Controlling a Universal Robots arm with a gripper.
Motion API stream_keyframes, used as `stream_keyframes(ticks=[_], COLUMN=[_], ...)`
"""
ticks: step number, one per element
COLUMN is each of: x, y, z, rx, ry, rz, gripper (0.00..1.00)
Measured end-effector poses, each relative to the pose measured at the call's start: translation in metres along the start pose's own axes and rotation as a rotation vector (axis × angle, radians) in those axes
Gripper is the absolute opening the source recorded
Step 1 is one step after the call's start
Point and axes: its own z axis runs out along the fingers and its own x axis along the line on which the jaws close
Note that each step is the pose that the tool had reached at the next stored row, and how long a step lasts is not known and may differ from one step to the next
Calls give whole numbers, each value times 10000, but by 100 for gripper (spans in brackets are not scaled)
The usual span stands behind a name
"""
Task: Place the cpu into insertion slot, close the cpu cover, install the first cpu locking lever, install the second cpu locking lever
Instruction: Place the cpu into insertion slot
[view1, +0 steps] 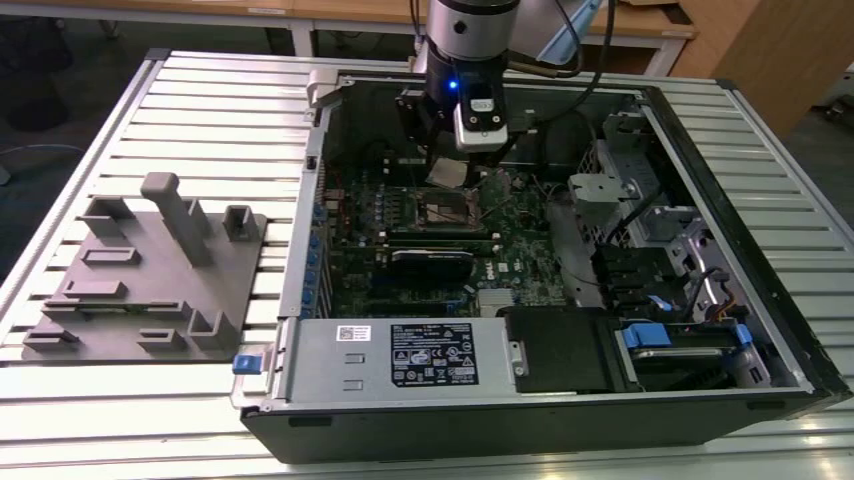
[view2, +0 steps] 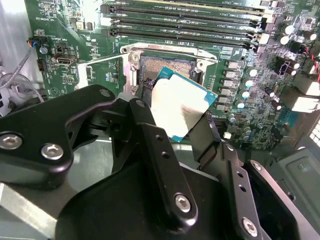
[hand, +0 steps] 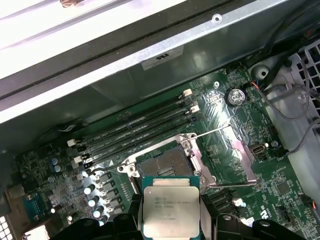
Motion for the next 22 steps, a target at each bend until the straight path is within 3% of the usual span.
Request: stream_keyframes(ticks=[3, 7, 17, 22], x=[0, 0, 0, 0], y=[0, -1, -1, -1], z=[4, 13, 14, 20], rx=[-2, 4, 3, 4], ry=[-6, -43, -46, -71], rz=[92, 758, 826, 1271], gripper=[54, 54, 54, 54])
